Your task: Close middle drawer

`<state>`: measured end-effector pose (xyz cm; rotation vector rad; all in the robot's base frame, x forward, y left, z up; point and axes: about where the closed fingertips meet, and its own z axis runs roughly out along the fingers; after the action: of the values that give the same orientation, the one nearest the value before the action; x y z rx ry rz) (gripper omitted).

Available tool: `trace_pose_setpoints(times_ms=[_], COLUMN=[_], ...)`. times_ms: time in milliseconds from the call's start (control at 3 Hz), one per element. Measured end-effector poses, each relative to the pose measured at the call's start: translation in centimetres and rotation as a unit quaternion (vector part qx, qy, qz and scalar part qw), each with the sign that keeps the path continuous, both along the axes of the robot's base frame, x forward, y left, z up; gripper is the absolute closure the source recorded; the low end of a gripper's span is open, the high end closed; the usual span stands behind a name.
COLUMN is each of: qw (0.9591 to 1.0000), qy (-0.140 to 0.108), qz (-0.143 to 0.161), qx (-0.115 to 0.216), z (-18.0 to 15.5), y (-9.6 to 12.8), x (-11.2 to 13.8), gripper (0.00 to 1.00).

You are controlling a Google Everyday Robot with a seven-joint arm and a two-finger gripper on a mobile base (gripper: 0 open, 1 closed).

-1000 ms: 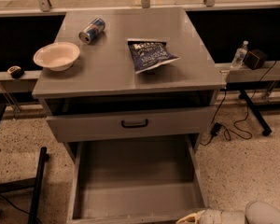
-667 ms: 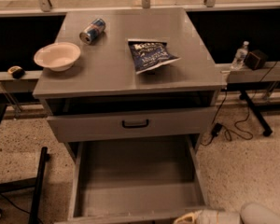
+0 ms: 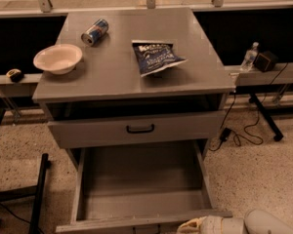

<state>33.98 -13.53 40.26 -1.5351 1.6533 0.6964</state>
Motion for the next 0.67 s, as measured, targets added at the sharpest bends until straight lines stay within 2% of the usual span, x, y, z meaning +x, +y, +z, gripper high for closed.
trace_pose_setpoints(times_ms=[333,667], qw=[0.9999,0.9999], qy=[0.003,0.002], qz=[-0.016,-0.016], qx=[0.005,0.005], z=[-0.62,-0.63], y=[0.20,0.25], x=[1.14,1.13], gripper=[1.00,1.00])
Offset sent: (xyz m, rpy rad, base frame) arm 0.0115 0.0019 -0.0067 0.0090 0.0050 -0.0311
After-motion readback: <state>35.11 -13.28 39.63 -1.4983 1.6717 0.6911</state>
